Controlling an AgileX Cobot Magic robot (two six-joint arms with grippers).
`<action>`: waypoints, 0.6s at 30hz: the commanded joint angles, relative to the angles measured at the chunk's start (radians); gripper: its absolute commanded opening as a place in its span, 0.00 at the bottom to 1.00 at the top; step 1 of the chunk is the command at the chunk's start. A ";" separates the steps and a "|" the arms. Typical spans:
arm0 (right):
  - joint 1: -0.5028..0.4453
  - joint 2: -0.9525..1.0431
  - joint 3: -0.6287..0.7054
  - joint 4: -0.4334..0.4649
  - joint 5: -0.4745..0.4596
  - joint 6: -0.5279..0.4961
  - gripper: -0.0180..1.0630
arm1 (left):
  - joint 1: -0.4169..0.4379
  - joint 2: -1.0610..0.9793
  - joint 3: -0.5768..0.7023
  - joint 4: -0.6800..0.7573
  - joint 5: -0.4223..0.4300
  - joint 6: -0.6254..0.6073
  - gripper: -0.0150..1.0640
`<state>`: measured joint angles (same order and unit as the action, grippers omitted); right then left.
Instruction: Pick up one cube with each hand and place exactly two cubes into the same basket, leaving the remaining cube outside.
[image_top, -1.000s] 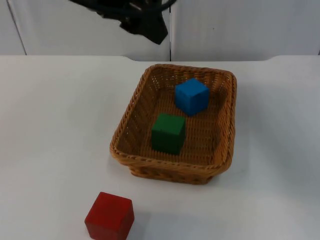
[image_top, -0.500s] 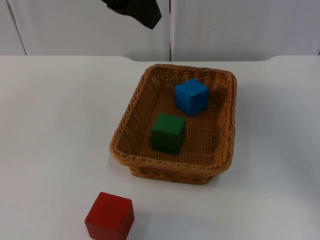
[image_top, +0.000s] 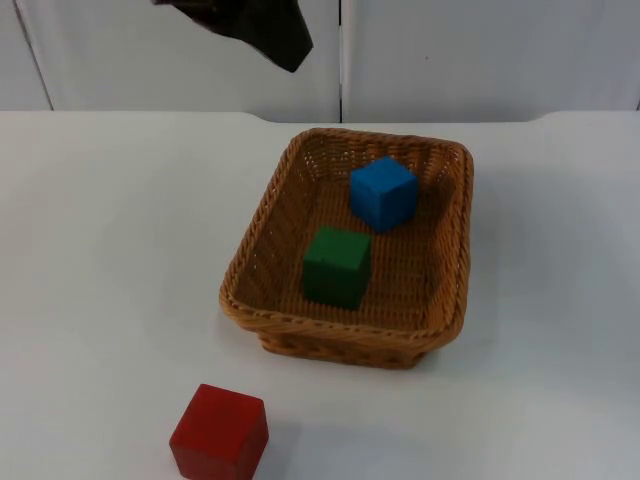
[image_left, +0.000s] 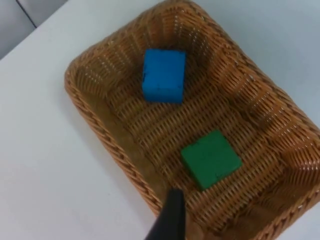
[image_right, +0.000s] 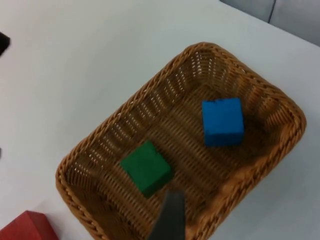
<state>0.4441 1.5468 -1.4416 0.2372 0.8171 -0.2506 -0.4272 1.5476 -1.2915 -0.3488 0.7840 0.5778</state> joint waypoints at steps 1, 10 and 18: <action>0.008 -0.040 0.041 0.006 -0.029 -0.008 0.69 | -0.002 -0.038 0.022 -0.011 -0.021 -0.008 0.73; 0.008 -0.170 0.181 0.008 -0.081 -0.008 0.69 | -0.002 -0.183 0.143 -0.012 -0.040 -0.008 0.73; 0.008 -0.327 0.325 0.010 -0.126 -0.008 0.69 | -0.002 -0.336 0.275 -0.019 -0.068 -0.010 0.73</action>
<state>0.4441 1.2709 -1.1551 0.2407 0.7078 -0.2506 -0.4272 1.2603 -1.0517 -0.3488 0.7403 0.5760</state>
